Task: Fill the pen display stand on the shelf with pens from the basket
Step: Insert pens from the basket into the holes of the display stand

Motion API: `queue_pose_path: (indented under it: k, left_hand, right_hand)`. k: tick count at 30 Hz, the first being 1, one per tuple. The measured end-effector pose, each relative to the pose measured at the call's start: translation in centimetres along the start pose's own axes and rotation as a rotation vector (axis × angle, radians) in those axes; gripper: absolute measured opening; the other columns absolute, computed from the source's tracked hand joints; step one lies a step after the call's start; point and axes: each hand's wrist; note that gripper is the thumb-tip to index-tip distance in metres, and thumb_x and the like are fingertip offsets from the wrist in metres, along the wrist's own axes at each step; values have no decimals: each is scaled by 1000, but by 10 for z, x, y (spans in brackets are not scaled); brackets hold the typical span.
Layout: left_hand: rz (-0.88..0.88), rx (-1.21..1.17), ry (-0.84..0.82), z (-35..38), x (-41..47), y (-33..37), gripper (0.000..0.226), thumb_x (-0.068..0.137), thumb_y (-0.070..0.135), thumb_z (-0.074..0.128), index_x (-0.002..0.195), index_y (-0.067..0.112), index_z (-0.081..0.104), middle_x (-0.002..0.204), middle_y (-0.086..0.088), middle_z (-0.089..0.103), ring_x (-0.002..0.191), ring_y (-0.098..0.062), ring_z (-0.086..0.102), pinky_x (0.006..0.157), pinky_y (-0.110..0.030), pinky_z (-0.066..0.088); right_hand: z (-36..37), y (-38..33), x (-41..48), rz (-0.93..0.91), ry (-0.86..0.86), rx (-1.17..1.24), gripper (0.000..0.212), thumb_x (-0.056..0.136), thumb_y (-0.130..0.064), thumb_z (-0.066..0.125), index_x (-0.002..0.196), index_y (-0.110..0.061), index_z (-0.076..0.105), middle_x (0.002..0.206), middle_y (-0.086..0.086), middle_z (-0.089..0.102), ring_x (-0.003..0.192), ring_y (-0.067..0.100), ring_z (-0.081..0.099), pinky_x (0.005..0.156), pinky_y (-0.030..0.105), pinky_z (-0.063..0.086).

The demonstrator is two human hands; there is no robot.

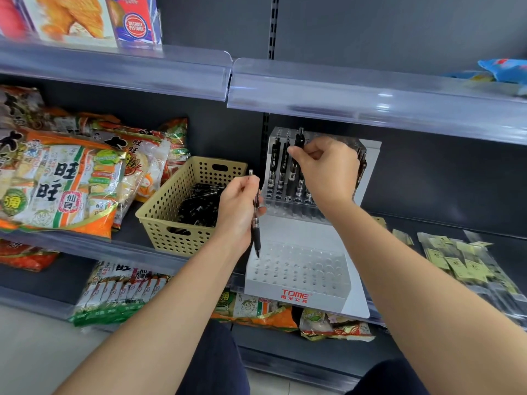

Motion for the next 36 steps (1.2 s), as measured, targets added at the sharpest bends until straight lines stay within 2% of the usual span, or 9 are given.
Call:
queue_pose_path:
  k: [3,8,13,16,21,26,29,32,36]
  left_hand:
    - [46,52,-8,-1,1,-1,14,98,22,52,91,16,63,76,3,54,75,-11,52,70,-29,46]
    - [60,58,-15,-1,2,2,15,96,22,54,101,19,68,91,4,65,95,-15,60,98,-38,48]
    - [58,60,-26,2,-1,6,22,100,21,47,101,23,69,96,2,68,101,-18,62,98,-42,49]
    - [80,68,-14,3,0,7,21,99,21,48,101,24,69,98,1,69,103,-19,64,99,-43,49]
    - [112,77,-2,5,4,9,17,98,20,51,102,18,67,100,-5,72,103,-23,65,97,-48,49]
    - [139,69,-13,9,4,15,15,98,17,51,103,17,65,101,0,70,99,-13,64,93,-38,51]
    - [150,75,-19,10,4,17,13,97,18,54,99,25,65,99,9,65,96,-5,60,96,-36,50]
    - [143,51,-38,11,3,19,15,97,16,54,98,25,65,94,10,64,88,-4,59,87,-33,52]
    - [122,27,-38,14,4,21,13,97,17,55,97,24,66,95,5,63,91,-11,59,81,-34,53]
  right_hand:
    - [2,1,-1,12,-67,-97,28,83,-43,70,81,-15,73,69,0,69,66,18,64,64,28,52]
    - [5,0,-1,-28,-155,-252,36,85,-42,66,68,-11,69,60,6,65,56,22,60,59,26,51]
    - [5,0,3,-41,-188,-314,50,88,-41,63,49,-11,50,44,4,46,41,18,42,48,22,37]
    - [3,-1,6,-46,-206,-350,54,89,-40,62,47,-13,41,43,2,39,40,17,37,45,20,29]
    - [5,-2,6,-109,-279,-494,54,91,-41,59,52,-14,34,47,2,36,52,25,46,55,26,39]
    - [9,2,1,-126,-315,-545,54,94,-41,56,52,-16,33,48,1,37,56,26,48,57,27,37]
    - [8,3,1,-126,-311,-521,55,91,-45,58,52,-13,38,47,2,40,50,25,46,53,26,36]
    - [6,6,-1,-124,-270,-360,49,88,-44,63,56,-8,53,50,5,50,49,24,48,52,26,41]
    - [2,5,-11,-77,-382,101,10,83,-21,67,74,-19,71,61,0,65,57,12,58,60,31,51]
Point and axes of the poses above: each hand's wrist, its own x-axis towards the middle knuckle, its own z-axis out of the palm, y = z × x
